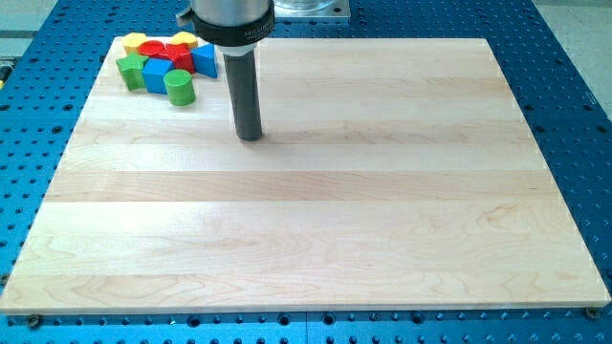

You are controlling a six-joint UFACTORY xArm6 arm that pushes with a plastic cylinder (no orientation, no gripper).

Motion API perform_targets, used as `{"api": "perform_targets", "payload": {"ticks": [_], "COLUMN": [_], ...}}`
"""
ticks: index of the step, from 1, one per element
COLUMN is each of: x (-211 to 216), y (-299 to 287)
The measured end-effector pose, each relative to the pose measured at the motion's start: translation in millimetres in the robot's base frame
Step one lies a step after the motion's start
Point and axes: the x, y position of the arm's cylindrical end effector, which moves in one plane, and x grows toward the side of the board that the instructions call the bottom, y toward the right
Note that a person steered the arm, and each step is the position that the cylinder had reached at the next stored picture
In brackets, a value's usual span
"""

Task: Place your arm at the top of the heart

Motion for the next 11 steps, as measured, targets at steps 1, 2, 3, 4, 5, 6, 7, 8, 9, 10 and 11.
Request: {"api": "perform_targets", "payload": {"ticks": [1,2,3,4,5,6,7,8,9,10,11], "x": [-1.6,-3.7,-3.7,-6.3,-12.6,-98.6,-175.9,-202.2,-203.0,-202.4,-202.2], "y": [0.0,0.0,0.0,0.2,10.8,19.7,19.7,-16.6,-91.7,-123.8,-147.5]}}
